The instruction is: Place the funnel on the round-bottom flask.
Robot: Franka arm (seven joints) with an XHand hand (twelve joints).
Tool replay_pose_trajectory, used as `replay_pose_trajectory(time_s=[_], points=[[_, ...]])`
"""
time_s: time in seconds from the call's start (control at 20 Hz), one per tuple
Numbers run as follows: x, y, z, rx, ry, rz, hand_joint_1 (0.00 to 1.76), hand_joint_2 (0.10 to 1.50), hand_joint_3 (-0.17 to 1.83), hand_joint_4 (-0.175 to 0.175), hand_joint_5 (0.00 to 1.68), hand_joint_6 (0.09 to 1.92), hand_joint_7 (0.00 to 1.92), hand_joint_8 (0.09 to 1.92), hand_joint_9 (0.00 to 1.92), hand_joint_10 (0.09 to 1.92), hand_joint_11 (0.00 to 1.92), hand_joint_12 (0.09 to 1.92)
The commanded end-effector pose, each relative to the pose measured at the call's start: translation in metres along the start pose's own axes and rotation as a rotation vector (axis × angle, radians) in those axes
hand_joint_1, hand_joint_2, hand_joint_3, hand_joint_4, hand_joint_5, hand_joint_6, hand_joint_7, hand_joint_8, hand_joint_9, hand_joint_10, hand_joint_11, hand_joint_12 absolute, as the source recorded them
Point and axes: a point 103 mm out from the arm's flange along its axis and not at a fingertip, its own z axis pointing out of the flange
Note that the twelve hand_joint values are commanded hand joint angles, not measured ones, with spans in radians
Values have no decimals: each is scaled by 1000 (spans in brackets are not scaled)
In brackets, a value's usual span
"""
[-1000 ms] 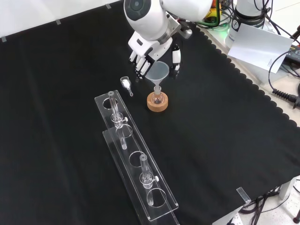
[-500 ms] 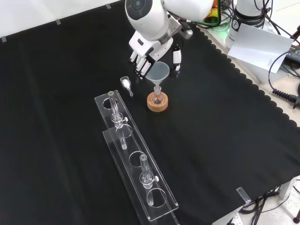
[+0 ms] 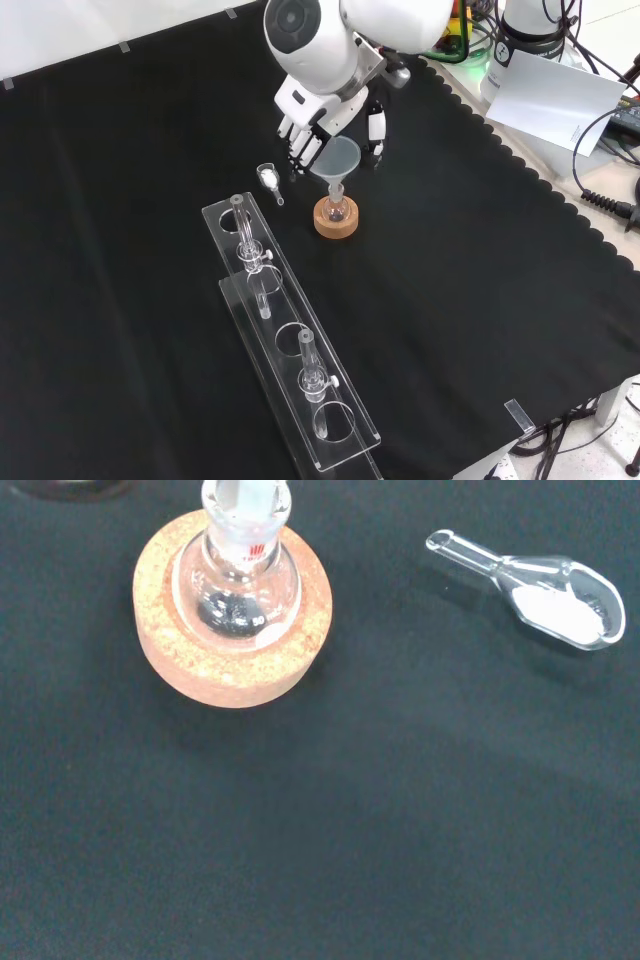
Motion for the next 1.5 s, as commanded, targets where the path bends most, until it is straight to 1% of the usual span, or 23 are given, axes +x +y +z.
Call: replay_pose_trajectory(time_s=[0.05,0.15,0.25,0.3,0.45,0.6,0.75,0.85,1.05,1.2,1.35,1.5], points=[[1,1,2,2,1,1,658,747,452,-51,415,87,333,690,622,547,447,1292],[1,1,2,5,3,1,658,747,451,-51,414,87,323,704,607,570,443,1297],[0,2,4,21,14,1,657,747,451,-52,395,87,301,705,588,579,439,1298],[0,3,5,32,18,1,656,747,450,-52,378,87,268,705,564,591,432,1302],[-2,3,6,43,26,3,651,741,445,-54,317,87,146,701,466,638,392,1318],[-1,2,6,58,25,4,644,728,439,-56,219,87,37,694,364,679,344,1335],[-3,-1,4,56,22,4,639,718,433,-55,172,87,4,665,311,704,313,1344],[-4,-5,1,41,13,3,637,712,429,-54,160,87,0,647,296,711,303,1347],[-6,-16,-11,-21,17,-4,623,702,421,-54,143,87,0,621,281,718,295,1350],[-10,-26,-21,-61,13,2,593,692,412,-53,134,87,0,613,276,722,292,1351],[-19,-41,-34,-109,14,18,574,690,405,-53,133,87,0,616,276,726,291,1353],[-35,-58,-44,-177,47,37,569,695,399,-54,158,87,43,648,303,737,299,1359]])
